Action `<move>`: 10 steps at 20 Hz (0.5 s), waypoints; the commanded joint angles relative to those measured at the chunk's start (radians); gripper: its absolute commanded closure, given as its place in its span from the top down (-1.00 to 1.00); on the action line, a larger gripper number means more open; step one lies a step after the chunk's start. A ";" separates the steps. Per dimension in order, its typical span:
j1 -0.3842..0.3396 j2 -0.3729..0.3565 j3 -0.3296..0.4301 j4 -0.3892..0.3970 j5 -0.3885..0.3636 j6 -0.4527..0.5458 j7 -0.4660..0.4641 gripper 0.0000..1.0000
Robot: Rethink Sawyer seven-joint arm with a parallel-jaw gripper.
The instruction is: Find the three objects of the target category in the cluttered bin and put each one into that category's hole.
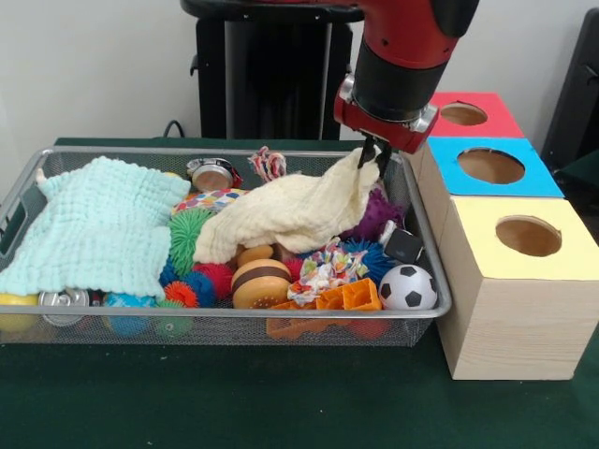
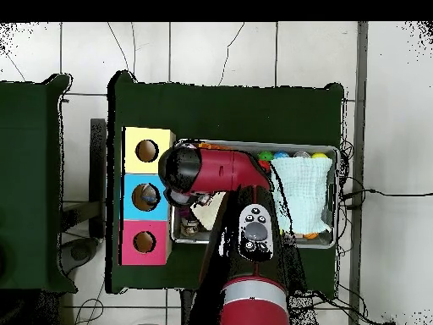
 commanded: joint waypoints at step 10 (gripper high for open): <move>-0.045 0.039 0.098 0.100 0.018 -0.157 0.029 1.00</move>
